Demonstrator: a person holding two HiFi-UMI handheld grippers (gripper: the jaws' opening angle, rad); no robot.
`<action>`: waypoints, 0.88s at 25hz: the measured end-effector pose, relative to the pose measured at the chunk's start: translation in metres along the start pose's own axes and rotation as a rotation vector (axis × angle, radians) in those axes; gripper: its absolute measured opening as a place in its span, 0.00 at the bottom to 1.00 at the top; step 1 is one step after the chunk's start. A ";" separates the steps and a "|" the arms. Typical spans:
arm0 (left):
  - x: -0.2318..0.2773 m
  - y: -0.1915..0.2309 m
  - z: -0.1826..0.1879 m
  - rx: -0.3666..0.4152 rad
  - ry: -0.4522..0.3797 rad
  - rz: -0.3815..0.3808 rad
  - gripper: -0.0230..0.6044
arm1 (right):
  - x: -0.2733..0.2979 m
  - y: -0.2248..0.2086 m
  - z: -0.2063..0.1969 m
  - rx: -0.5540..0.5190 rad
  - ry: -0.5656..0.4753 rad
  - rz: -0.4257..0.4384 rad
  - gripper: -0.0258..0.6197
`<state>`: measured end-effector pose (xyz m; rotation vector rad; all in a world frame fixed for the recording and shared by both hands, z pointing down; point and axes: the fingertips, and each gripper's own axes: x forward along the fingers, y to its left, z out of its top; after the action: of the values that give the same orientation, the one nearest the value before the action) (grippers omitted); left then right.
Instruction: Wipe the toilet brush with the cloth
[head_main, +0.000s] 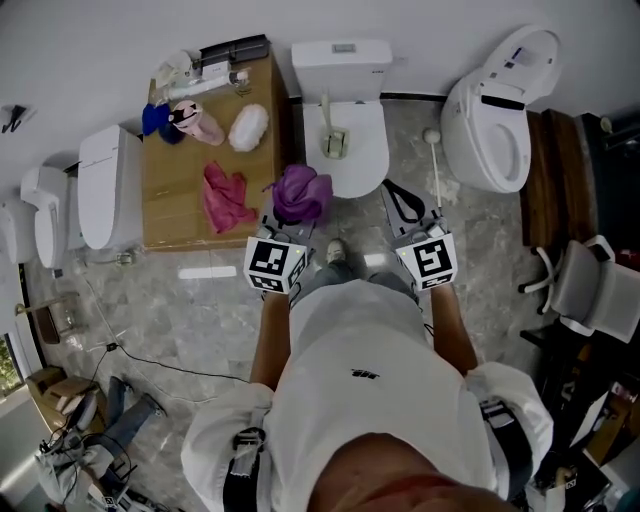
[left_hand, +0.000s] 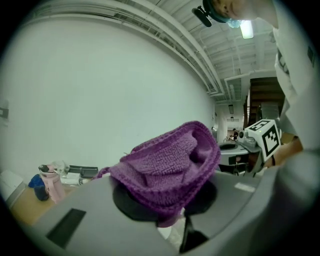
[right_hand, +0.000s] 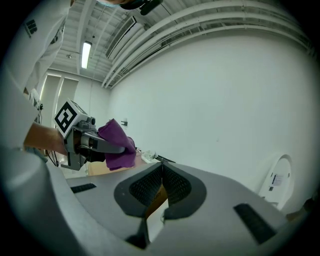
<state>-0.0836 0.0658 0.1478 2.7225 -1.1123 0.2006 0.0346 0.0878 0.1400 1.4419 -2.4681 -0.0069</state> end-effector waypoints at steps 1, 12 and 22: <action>0.005 0.006 -0.001 -0.003 0.002 -0.005 0.19 | 0.007 -0.003 -0.002 0.004 0.004 -0.005 0.04; 0.063 0.057 -0.026 -0.014 0.016 -0.022 0.19 | 0.069 -0.024 -0.036 0.061 0.070 -0.027 0.04; 0.112 0.082 -0.080 -0.040 0.078 -0.016 0.19 | 0.121 -0.036 -0.081 0.075 0.119 0.034 0.04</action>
<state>-0.0659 -0.0488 0.2580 2.6634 -1.0621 0.2773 0.0294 -0.0227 0.2414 1.3876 -2.4189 0.1754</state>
